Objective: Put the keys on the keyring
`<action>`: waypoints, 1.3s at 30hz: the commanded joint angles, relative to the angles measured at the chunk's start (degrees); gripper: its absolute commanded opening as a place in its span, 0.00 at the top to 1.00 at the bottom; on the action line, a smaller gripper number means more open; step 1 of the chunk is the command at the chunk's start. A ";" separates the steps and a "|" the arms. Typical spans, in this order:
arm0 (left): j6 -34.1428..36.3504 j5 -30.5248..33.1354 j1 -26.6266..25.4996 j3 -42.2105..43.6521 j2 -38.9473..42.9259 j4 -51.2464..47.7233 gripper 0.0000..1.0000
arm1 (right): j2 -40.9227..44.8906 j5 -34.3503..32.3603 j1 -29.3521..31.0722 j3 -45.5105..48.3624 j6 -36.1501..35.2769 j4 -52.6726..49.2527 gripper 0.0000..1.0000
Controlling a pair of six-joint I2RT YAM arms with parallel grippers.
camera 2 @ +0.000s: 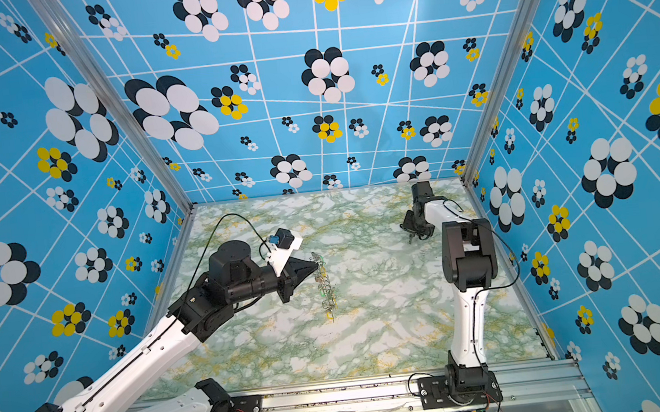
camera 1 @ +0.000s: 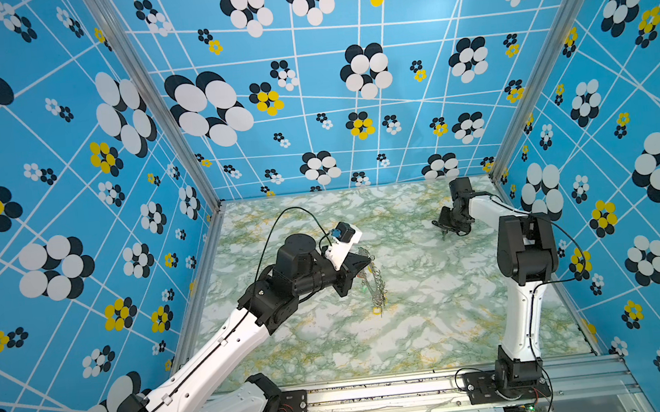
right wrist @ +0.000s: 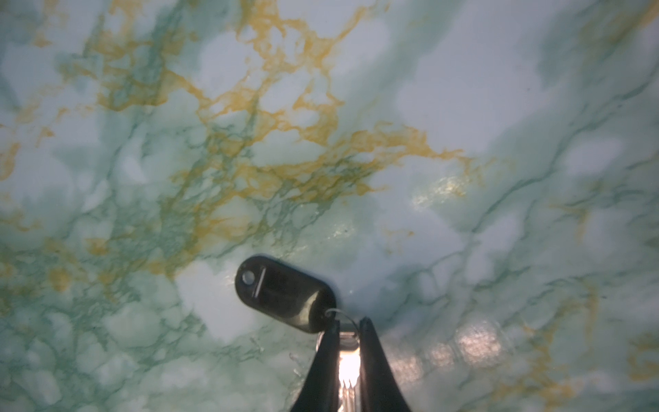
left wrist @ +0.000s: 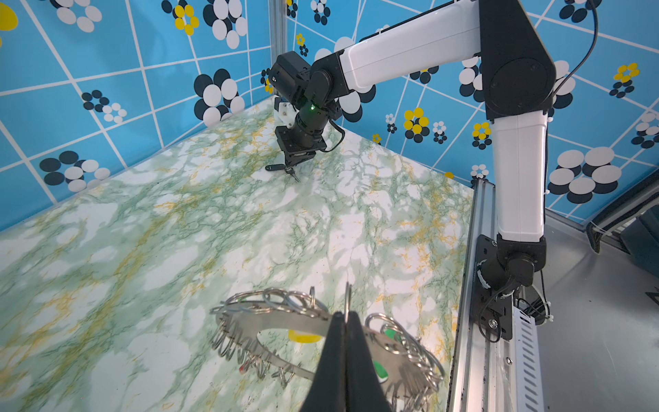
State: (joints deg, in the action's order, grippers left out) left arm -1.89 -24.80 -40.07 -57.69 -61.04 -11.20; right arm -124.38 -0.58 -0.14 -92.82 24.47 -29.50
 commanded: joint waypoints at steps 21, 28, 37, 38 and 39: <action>0.29 -0.37 0.62 0.75 2.24 2.68 1.00 | -3.72 -2.89 0.13 -5.23 -0.83 -7.31 0.86; 0.30 -0.07 0.66 1.10 3.28 2.25 1.00 | -6.73 -3.09 0.12 -10.01 -1.18 -10.33 0.87; 0.46 0.05 0.74 1.04 4.15 1.55 1.00 | -7.34 -1.03 0.14 -10.13 -0.94 -12.57 1.00; 0.48 0.16 0.77 1.00 4.22 1.38 1.00 | -6.45 -0.55 0.30 -8.54 -0.92 -12.28 1.00; 0.48 0.18 0.71 1.06 4.34 1.31 1.00 | -5.00 0.23 0.55 -6.08 -0.80 -11.61 1.00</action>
State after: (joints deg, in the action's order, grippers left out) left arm -1.89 -24.77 -39.97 -56.99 -58.48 -11.66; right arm -130.47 -2.46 -0.14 -103.33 23.77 -37.85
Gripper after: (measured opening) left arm 0.046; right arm 0.044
